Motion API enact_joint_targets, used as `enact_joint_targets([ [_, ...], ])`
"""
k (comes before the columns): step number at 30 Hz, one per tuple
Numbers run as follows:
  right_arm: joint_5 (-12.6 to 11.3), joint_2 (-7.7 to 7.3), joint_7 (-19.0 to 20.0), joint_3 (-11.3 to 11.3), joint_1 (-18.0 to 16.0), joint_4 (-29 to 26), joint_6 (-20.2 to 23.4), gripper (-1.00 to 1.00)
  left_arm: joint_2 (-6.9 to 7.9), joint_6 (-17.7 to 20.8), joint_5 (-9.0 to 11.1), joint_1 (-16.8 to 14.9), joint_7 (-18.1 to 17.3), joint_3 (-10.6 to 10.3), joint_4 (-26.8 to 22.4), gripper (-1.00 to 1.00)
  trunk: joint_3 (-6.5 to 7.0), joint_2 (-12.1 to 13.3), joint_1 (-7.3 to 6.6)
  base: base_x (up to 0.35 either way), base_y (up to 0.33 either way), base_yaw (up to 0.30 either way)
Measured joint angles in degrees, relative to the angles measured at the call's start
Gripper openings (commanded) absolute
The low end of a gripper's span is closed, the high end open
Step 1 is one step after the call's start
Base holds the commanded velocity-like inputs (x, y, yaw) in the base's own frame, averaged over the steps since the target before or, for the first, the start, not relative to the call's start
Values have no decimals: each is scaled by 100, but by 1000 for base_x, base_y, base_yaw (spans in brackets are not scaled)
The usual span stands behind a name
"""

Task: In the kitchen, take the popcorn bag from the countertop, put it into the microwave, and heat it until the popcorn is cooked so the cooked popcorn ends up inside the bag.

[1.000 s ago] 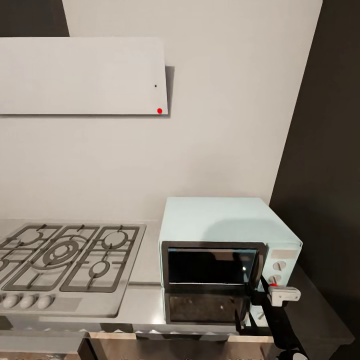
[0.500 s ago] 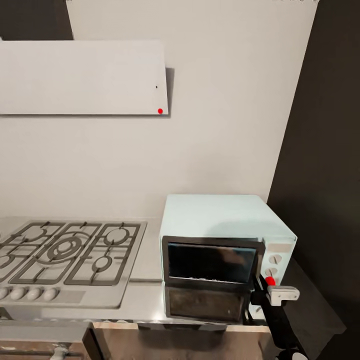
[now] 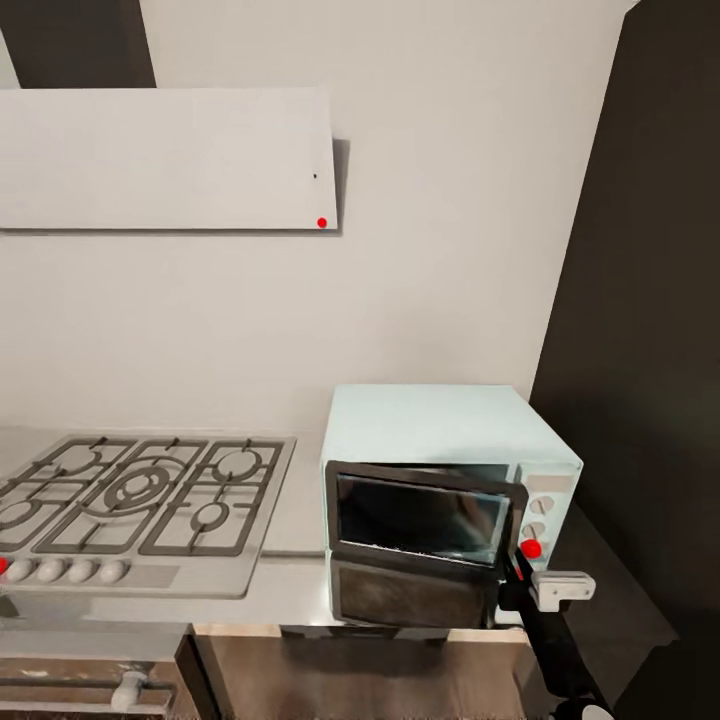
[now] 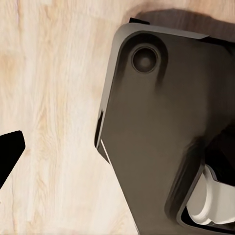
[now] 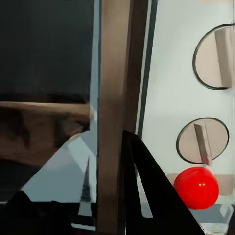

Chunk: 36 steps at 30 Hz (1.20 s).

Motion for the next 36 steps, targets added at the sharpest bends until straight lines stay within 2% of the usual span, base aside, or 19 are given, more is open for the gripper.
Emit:
enact_joint_targets([
  [6, -7, 0, -15, 134, -1, -2, -6, -100, -8, 0, 0, 0, 1, 1, 0, 100, 0, 0, -1, -198, 0, 0],
  [32, 10, 0, -59, 167, -1, -2, -4, -100, -2, 0, 0, 0, 2, 10, 0, 100, 0, 0, -2, -96, 41, 0],
  [36, 20, 2, -74, 273, -1, -6, -2, -100, -2, 0, 0, 0, 6, 10, 0, 100, 1, 0, 0, -172, 0, 0],
])
